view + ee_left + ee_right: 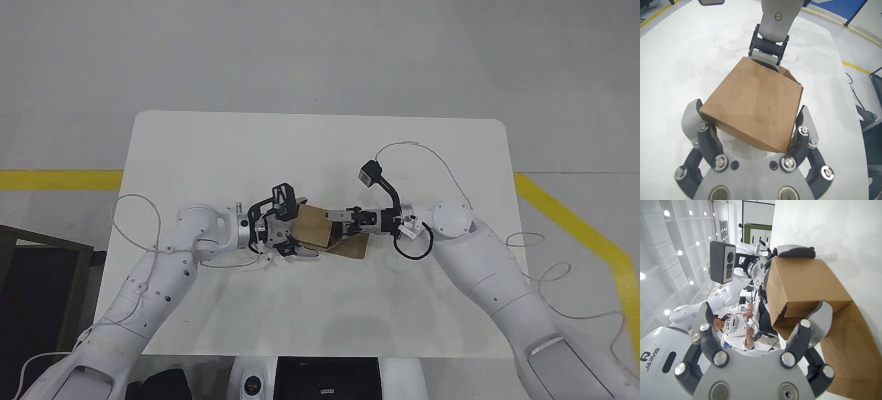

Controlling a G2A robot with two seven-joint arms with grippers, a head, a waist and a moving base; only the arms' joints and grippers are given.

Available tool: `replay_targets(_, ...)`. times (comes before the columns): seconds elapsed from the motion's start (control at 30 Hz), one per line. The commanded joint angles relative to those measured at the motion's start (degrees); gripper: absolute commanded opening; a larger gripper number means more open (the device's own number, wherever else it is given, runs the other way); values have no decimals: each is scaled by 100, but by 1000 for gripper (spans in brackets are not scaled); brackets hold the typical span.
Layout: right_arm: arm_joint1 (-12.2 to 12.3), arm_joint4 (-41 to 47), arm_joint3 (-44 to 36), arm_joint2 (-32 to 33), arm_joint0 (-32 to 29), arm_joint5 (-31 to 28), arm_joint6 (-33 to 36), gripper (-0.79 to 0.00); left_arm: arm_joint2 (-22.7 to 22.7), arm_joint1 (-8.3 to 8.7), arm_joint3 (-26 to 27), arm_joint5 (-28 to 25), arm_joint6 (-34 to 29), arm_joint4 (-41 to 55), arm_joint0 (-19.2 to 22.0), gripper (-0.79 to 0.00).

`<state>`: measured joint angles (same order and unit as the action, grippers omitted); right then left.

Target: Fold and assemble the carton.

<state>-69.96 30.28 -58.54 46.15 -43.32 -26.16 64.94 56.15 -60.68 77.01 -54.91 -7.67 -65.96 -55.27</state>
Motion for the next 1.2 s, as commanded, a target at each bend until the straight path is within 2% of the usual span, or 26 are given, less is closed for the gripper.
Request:
replay_targets(0.0,14,28,-45,43,-25,2,158,0,25,7,1,-3,-11,14,-13,0)
replay_targets(0.1,5,118,-116,47,-69,32,324,0,46,14,11,2,-35,24,-31,0)
replay_targets(0.33,-111,353,-110,-51,-64,26,252,0,59,20,48,4,-92,63,-67,0)
replay_targets(0.7,-254,482,228,-125,77,-10,452,0,55,24,98,-32,-174,111,-81,0)
replay_targets(0.9,-119,324,320,256,62,-38,546,0,56,24,75,-27,-204,130,-81,0)
replay_targets(1.17,180,-54,4,970,-334,-19,444,0,73,34,72,-36,-218,130,-112,0)
